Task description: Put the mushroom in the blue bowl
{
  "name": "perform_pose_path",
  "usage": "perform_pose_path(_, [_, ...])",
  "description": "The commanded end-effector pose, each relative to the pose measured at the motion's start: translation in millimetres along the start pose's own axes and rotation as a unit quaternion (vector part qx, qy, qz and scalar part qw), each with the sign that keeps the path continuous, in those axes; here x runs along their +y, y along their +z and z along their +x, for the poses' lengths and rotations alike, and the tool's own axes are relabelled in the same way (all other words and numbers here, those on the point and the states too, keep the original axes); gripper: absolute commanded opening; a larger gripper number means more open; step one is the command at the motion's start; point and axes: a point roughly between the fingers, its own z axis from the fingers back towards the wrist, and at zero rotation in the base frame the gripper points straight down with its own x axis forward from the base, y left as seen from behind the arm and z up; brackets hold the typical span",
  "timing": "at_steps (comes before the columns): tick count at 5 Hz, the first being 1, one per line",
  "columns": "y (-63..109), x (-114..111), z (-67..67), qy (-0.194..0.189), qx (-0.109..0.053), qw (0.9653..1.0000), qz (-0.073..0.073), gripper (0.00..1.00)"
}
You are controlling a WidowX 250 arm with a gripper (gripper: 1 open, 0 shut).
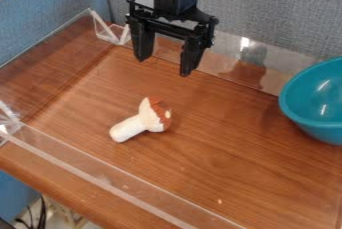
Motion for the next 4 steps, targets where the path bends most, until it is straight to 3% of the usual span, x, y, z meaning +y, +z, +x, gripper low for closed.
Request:
perform_pose_path(1, [-25.2, -2, 3.5, -0.051, 0.014, 0.9986, 0.001, 1.00])
perform_pose_path(2, [-54.4, -7, -8.9, -0.085, 0.038, 0.9957, 0.000, 1.00])
perform_pose_path(3, [-74.8, -5, -19.2, -0.107, 0.051, 0.9929, -0.001, 1.00])
perform_pose_path(4, [-76.8, -6, -23.0, -0.104, 0.055, 0.9931, -0.004, 1.00])
